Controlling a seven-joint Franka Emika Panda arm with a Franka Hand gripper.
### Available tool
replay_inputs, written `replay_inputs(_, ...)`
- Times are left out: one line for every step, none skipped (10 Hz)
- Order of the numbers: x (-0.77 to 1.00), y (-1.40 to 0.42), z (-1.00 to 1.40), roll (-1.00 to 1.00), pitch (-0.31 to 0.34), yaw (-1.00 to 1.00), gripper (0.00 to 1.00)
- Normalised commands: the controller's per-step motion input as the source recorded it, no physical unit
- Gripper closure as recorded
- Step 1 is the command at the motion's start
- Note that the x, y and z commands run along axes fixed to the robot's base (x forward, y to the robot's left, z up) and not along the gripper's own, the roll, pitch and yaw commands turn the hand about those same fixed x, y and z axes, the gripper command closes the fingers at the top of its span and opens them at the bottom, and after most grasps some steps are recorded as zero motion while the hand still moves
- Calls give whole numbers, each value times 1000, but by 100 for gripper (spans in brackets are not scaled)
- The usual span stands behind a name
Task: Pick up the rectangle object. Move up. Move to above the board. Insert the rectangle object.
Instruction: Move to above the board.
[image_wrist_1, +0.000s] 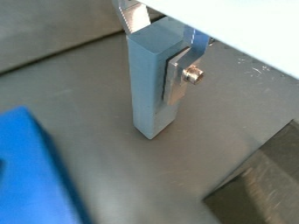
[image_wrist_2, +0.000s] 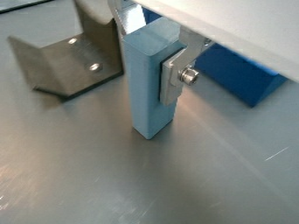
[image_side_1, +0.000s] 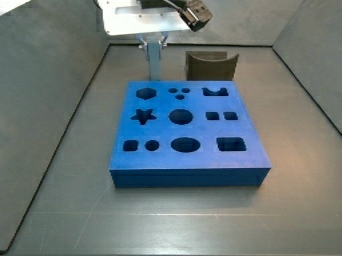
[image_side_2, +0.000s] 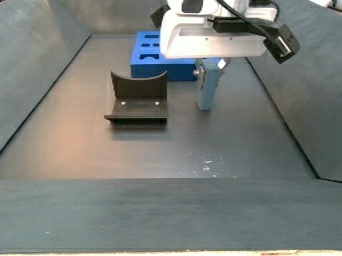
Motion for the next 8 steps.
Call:
replay_inputs(-23, -291, 1000, 126, 387, -105, 100)
replay_inputs(-18, -270, 1000, 163, 275, -29, 100)
replay_inputs(-16, -265, 1000, 177, 223, 0, 100)
replay_inputs(-15, -255, 1000, 192, 185, 23, 100)
replay_inputs(-14, -249, 1000, 199, 165, 30, 100)
replay_inputs(-12, -236, 1000, 212, 139, 44, 100)
replay_inputs(-10, -230, 1000, 215, 133, 48, 100)
replay_inputs(-7, -218, 1000, 215, 131, 49, 100)
